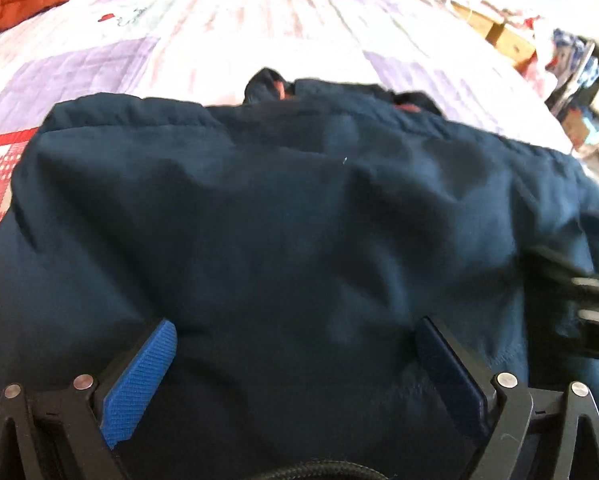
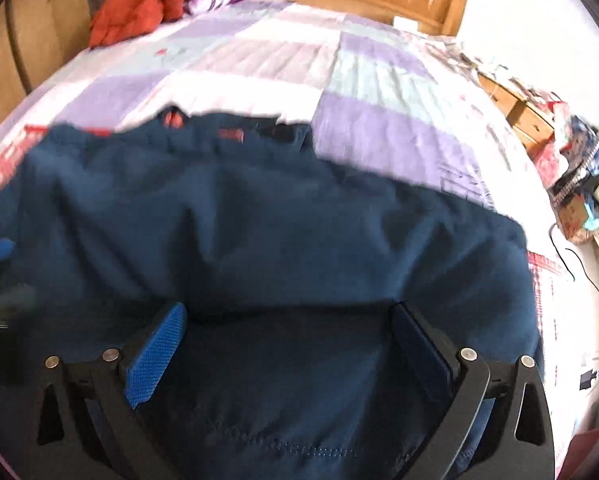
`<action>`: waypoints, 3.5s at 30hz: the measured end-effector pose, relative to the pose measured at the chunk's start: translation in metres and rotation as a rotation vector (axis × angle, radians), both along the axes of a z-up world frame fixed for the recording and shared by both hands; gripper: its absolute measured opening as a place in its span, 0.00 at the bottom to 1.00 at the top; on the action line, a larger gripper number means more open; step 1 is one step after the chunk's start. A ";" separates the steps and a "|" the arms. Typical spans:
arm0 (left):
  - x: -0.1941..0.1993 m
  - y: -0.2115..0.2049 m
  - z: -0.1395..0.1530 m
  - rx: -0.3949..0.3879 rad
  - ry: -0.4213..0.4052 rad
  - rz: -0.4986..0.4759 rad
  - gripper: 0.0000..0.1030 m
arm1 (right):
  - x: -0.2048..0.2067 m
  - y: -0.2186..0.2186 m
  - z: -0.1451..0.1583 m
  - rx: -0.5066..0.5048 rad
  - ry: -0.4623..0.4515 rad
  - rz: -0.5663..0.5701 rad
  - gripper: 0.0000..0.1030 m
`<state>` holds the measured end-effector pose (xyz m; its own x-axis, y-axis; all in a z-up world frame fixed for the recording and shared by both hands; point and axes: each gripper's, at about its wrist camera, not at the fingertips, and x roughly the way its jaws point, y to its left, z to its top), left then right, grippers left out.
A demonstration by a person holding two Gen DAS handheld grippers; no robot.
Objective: Fold large clothes
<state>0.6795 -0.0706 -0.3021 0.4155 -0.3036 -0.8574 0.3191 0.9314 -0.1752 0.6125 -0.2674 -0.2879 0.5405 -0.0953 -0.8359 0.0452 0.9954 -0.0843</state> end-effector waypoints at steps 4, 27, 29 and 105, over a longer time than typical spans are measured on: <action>-0.030 0.018 0.023 -0.116 -0.049 0.012 0.95 | -0.073 0.008 0.030 -0.010 -0.100 -0.011 0.97; 0.030 -0.026 -0.022 0.106 -0.001 0.066 1.00 | 0.070 -0.008 -0.056 -0.068 0.065 -0.095 1.00; 0.029 -0.026 -0.023 0.108 -0.008 0.063 1.00 | 0.060 -0.009 -0.051 -0.060 0.058 -0.094 1.00; -0.082 0.141 0.022 0.084 -0.153 0.170 1.00 | -0.163 -0.109 0.011 -0.018 -0.126 -0.268 0.99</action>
<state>0.5974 0.0708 -0.2801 0.5816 -0.1482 -0.7999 0.1735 0.9832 -0.0561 0.4491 -0.3761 -0.2768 0.5934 -0.2633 -0.7606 0.3175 0.9449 -0.0793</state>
